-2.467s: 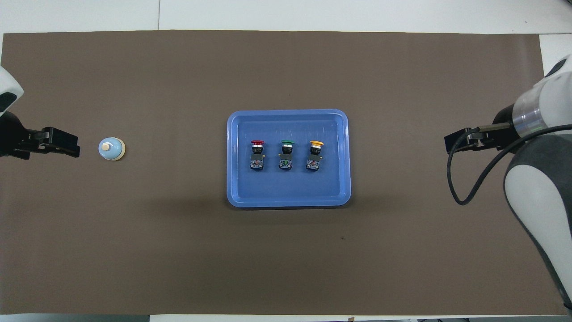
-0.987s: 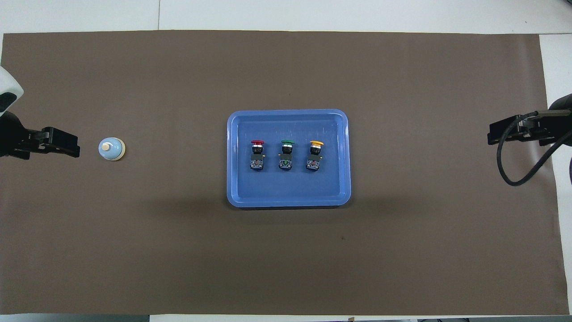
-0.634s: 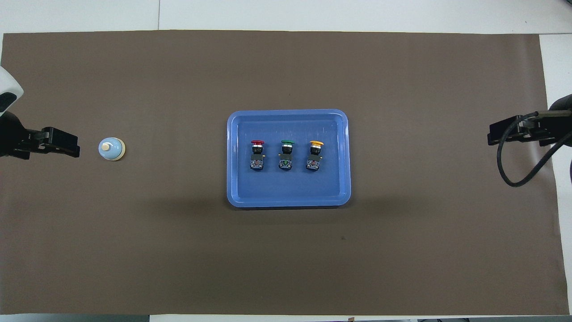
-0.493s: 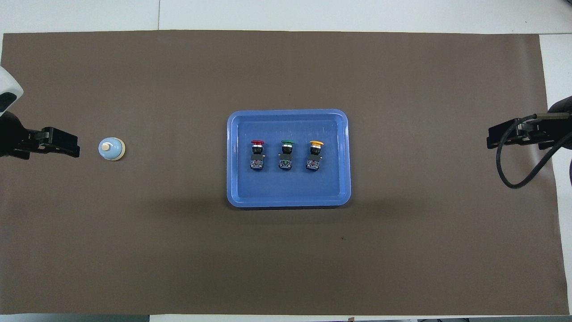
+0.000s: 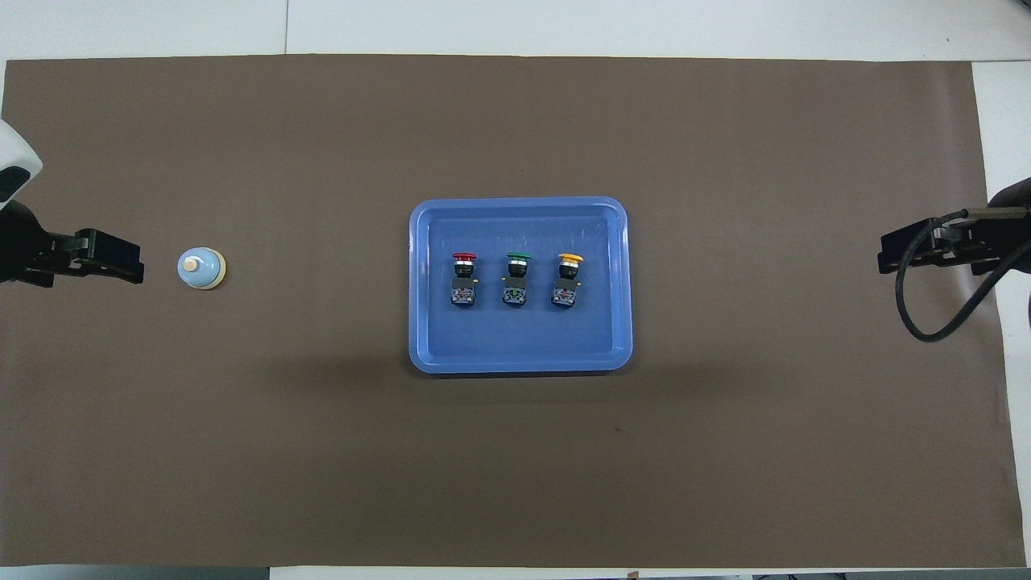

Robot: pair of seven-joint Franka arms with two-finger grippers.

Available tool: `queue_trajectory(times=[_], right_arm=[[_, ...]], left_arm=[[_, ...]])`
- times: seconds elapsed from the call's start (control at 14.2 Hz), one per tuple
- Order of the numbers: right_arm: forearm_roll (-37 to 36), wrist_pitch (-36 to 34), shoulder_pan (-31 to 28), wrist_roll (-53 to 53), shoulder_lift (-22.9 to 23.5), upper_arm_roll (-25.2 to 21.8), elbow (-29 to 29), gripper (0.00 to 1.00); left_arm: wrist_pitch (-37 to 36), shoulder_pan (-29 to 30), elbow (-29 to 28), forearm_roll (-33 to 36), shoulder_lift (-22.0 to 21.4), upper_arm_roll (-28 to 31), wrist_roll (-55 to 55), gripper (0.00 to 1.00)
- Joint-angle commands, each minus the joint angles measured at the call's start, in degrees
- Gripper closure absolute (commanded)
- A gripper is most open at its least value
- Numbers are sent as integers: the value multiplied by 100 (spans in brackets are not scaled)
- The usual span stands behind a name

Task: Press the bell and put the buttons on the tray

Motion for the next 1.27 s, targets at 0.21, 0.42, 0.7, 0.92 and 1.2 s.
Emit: queue_trajectory(times=[0.21, 0.42, 0.7, 0.92, 1.2], right_arm=[[-49, -58, -89, -299, -57, 87, 4, 0], [-49, -93, -89, -308, -57, 87, -4, 0], [-49, -137, -80, -334, -57, 87, -13, 0], [-49, -137, -80, -334, -57, 87, -22, 0], [-49, -137, -80, -334, -57, 87, -22, 0]], left_arm=[[-47, 57, 22, -25, -18, -32, -8, 0], [-47, 57, 22, -25, -18, -32, -8, 0], [-47, 57, 22, -34, -18, -32, -8, 0], [-47, 57, 22, -25, -18, -32, -8, 0], [-47, 57, 13, -25, -18, -32, -8, 0]])
